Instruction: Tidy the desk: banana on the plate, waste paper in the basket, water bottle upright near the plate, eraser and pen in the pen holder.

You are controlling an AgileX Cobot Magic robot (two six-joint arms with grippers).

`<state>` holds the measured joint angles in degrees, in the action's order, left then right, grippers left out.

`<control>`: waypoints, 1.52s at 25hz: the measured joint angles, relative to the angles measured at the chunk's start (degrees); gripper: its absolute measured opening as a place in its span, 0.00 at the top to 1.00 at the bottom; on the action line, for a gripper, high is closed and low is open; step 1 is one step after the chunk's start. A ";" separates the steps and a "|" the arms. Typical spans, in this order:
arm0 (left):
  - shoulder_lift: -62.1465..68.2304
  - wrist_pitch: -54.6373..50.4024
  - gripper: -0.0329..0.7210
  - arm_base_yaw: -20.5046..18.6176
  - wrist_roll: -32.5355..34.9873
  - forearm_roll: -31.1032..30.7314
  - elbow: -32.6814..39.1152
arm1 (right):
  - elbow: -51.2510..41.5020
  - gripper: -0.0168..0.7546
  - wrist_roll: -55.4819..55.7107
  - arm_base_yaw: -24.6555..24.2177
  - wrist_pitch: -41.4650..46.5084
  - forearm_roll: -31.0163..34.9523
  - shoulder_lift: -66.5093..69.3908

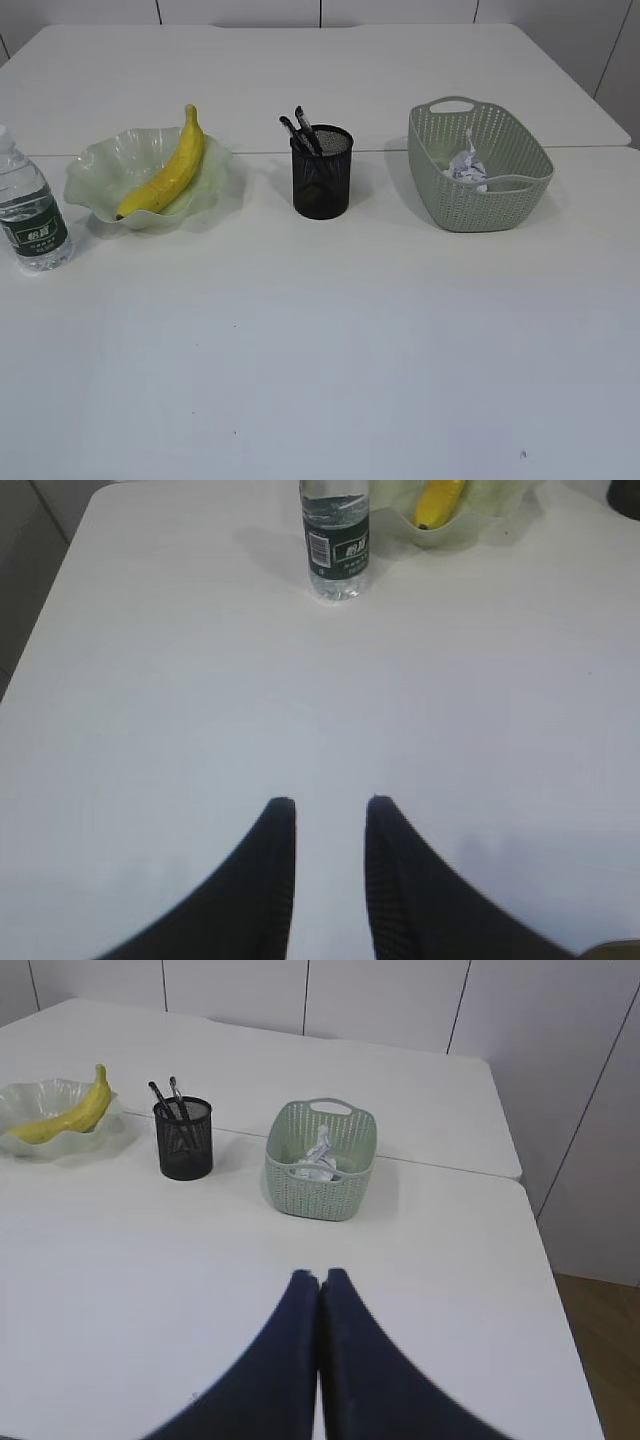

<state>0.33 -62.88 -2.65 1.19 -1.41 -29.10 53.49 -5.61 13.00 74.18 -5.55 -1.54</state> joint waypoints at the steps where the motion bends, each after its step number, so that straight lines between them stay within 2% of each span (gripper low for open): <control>1: 0.00 0.00 0.74 0.00 0.00 0.00 0.00 | -0.33 0.99 0.11 0.00 0.00 0.00 0.00; 8: 0.00 0.00 0.74 0.00 0.00 0.00 0.00 | -12.25 0.99 0.23 0.00 -0.22 4.49 0.00; 14: 0.00 -0.11 0.74 0.00 0.00 0.00 0.00 | -22.46 0.99 0.23 0.00 -3.55 4.37 0.00; 18: 0.00 -0.08 0.74 0.00 0.00 0.00 0.00 | -24.35 0.99 0.23 0.00 -7.22 4.26 0.11; 38: 0.00 -0.08 0.74 0.00 0.00 0.00 0.00 | -24.61 0.99 0.33 0.00 -7.86 4.08 0.11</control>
<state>0.33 -62.96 -2.65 1.19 -1.41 -29.10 28.88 -5.28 13.00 66.33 -1.48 -1.43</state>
